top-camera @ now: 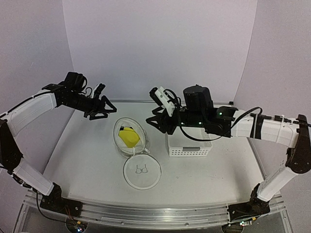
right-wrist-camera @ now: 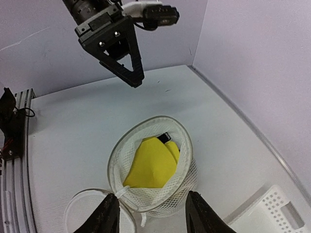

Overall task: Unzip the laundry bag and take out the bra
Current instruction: Hold the laundry bag at the center of the board.

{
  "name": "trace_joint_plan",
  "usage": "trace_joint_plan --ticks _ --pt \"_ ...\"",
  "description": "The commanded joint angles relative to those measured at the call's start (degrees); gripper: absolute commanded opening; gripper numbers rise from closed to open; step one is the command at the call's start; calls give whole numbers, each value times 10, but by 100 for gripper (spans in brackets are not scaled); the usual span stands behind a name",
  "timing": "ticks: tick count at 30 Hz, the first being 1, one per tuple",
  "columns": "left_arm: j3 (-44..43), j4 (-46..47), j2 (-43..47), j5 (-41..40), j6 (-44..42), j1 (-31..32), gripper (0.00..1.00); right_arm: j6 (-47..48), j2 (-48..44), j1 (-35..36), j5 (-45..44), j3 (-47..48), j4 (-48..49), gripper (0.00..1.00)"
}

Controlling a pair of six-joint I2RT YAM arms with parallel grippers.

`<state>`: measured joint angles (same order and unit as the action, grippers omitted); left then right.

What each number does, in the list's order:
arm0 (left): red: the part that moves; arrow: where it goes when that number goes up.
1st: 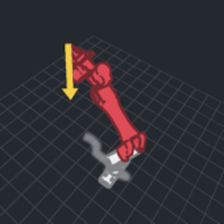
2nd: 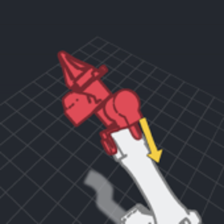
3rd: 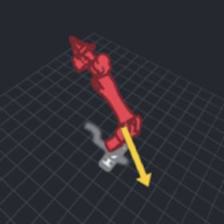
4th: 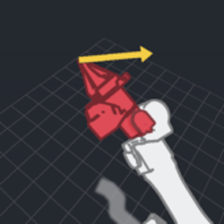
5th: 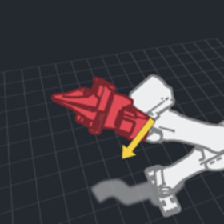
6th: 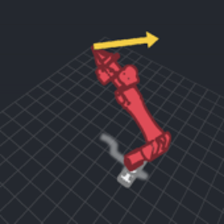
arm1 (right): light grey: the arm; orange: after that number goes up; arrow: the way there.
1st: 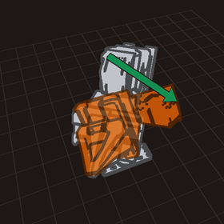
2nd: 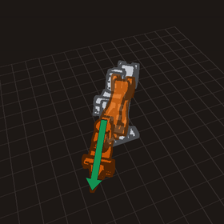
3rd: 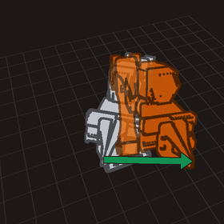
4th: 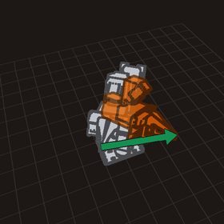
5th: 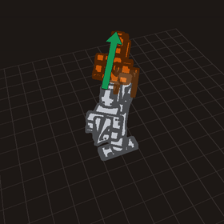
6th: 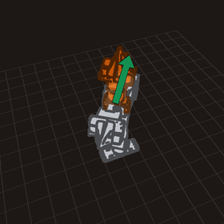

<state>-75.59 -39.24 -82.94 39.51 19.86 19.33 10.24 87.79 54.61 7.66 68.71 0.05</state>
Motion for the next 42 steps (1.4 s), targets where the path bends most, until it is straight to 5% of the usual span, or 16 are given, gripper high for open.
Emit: trace_joint_plan --ticks 1,15,30,36,42 --pt "-29 -33 38 -103 -21 -3 73 -119 64 -4 42 87 -96 49" --pt "-52 -37 -47 -120 -51 7 73 -288 229 -4 51 263 -140 45" --pt "-110 -54 -188 -209 -76 43 70 -353 221 -4 30 218 -144 47" --pt "-118 -56 -223 -199 -80 47 54 -357 209 -4 20 192 -143 47" --pt "-122 -57 -236 -195 -77 47 15 -364 205 -4 24 184 -141 47"
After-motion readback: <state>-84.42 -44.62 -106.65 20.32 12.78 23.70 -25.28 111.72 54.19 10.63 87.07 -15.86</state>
